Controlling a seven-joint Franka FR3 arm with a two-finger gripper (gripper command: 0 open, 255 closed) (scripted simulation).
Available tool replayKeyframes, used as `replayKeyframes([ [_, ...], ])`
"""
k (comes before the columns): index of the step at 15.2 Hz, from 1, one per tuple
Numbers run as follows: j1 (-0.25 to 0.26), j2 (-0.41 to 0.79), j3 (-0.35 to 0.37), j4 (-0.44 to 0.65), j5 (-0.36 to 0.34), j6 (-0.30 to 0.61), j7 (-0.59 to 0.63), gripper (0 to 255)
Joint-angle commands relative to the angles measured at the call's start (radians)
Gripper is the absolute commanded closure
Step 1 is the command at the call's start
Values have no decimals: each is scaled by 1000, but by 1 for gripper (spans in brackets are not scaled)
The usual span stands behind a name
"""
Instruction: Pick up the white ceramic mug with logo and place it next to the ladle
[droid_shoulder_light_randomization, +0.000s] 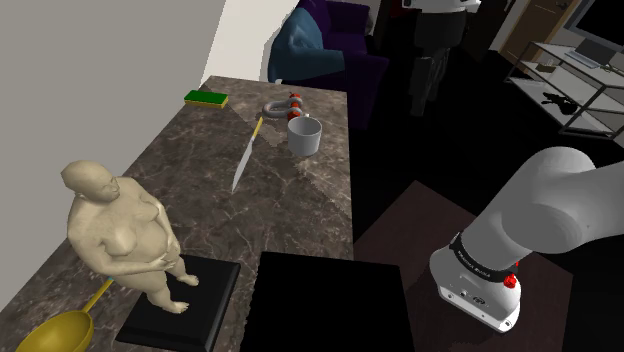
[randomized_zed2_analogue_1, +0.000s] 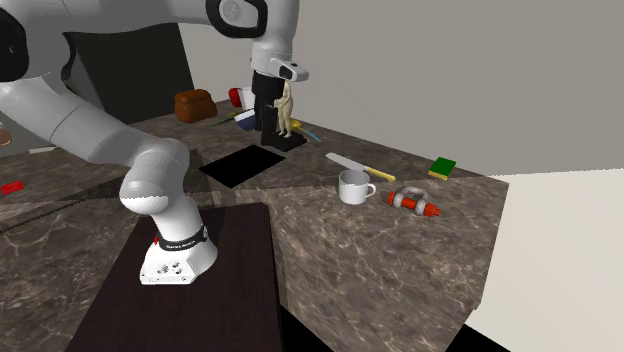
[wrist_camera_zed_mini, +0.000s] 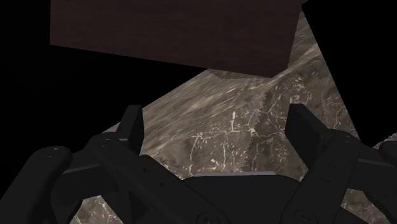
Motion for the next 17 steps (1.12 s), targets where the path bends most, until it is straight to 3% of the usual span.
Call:
replayKeyframes([
  [1,0,0,0,0,0,0,0,0],
  [9,10,193,53,-36,10,317,25,0],
  [17,10,445,104,21,-17,597,65,0],
])
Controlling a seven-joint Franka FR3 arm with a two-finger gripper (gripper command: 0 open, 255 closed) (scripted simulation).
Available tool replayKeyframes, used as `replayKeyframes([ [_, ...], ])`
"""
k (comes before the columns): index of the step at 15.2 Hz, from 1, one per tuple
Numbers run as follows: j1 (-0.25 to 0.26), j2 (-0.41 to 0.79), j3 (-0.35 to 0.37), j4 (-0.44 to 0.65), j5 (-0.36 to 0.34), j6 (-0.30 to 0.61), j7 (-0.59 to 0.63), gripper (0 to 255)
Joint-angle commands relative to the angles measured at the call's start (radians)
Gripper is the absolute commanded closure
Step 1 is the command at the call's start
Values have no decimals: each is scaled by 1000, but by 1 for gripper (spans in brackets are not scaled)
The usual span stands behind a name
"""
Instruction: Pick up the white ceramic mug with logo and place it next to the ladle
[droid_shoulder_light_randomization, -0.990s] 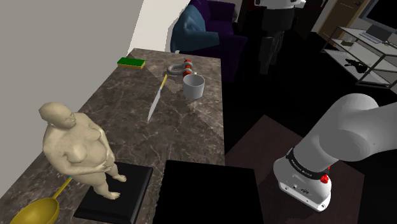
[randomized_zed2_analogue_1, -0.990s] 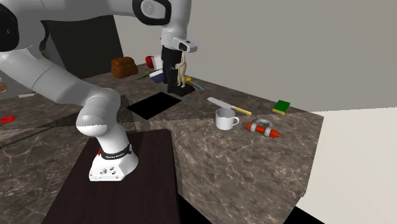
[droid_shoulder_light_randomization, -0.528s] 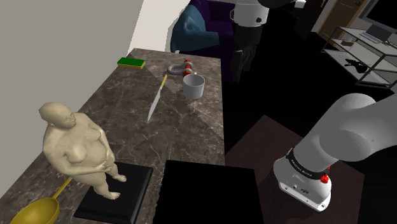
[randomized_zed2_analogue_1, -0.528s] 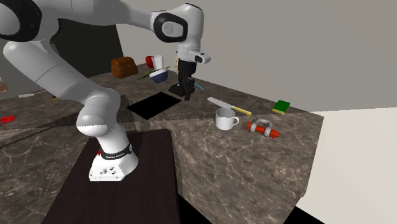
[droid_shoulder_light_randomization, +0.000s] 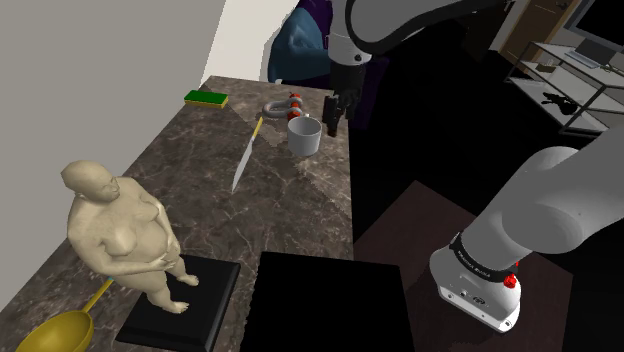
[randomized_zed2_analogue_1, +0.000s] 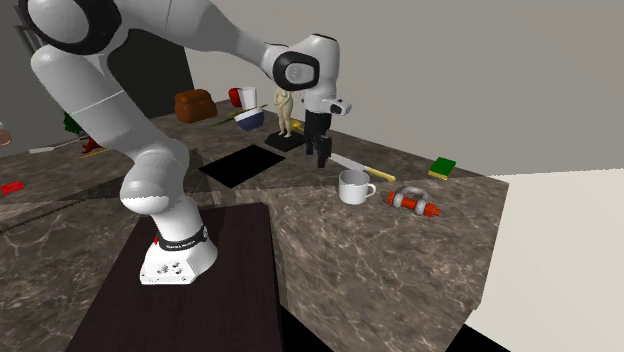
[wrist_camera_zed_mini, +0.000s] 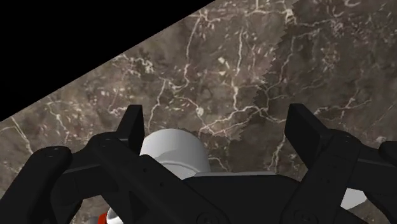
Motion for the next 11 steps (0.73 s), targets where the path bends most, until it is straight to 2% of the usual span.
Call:
replayKeyframes([
  [1,-1,68,12,26,-13,66,13,0],
  [7,-1,277,40,136,-76,225,65,0],
  [11,3,387,45,200,-121,296,98,0],
])
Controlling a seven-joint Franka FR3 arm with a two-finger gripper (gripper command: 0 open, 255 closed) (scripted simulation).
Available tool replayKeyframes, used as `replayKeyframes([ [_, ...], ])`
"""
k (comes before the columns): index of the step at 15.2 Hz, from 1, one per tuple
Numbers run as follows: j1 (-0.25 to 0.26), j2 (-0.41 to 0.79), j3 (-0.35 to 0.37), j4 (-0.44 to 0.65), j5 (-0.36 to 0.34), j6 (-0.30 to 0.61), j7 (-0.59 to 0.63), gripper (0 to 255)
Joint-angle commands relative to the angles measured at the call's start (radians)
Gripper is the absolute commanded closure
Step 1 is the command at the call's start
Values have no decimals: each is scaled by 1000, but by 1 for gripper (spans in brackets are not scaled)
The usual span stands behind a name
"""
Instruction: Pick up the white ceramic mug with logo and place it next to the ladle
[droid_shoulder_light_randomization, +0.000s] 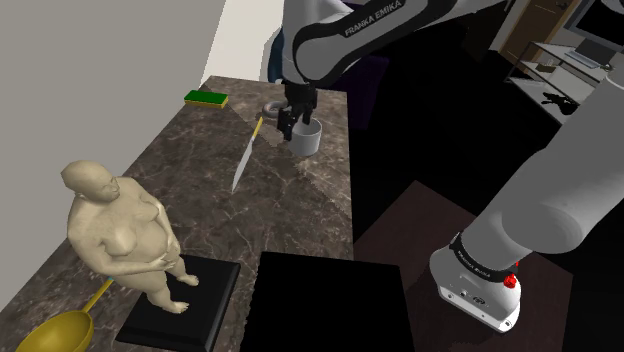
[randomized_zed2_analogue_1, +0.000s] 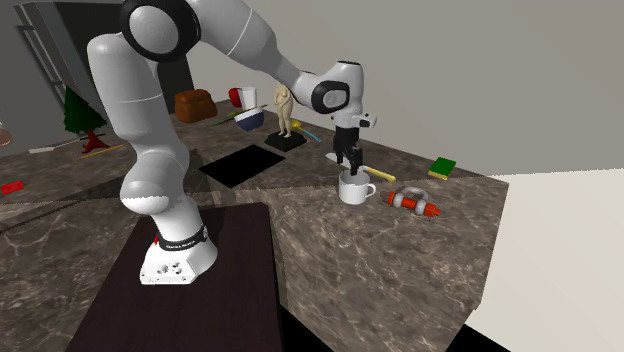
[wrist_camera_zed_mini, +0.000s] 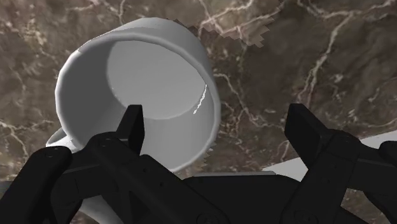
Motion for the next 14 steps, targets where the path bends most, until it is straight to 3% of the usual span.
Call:
replayKeyframes([
  [1,1,24,0,-3,-10,32,8,0],
  [7,1,73,-3,-25,-29,102,21,0],
  [14,2,73,-3,-25,-29,102,21,0],
])
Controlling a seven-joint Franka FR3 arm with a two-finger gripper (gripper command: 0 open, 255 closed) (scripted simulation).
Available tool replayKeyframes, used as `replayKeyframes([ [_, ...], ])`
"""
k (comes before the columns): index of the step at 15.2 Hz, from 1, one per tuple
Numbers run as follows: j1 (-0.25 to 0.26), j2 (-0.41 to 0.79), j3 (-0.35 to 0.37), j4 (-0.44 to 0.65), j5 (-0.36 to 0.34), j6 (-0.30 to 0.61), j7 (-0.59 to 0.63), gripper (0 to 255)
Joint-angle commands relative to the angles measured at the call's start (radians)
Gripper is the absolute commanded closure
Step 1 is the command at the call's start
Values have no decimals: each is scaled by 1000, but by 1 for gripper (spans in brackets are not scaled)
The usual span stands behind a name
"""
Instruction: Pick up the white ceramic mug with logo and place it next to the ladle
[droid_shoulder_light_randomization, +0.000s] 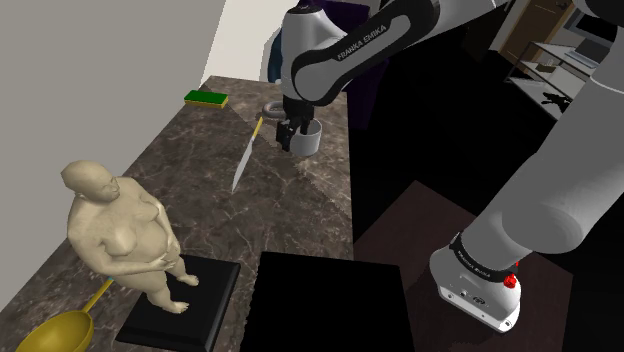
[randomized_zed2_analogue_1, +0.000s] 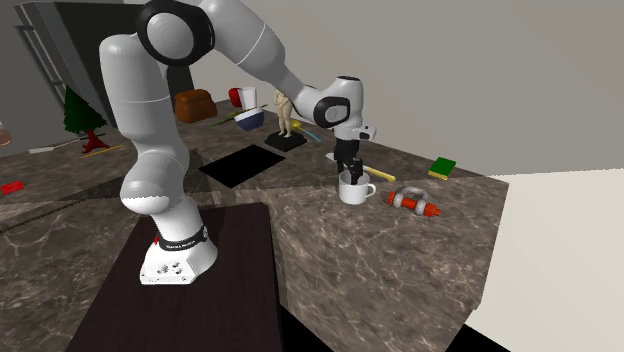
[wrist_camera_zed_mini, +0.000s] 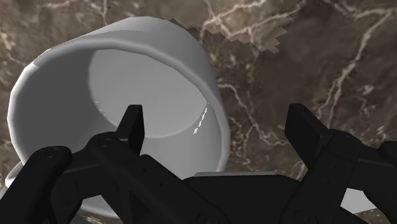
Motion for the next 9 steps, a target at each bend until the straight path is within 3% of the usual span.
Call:
replayKeyframes([
  [1,0,0,0,0,0,0,0,0],
  [2,0,0,0,0,0,0,0,255],
  [9,0,0,0,0,0,0,0,255],
])
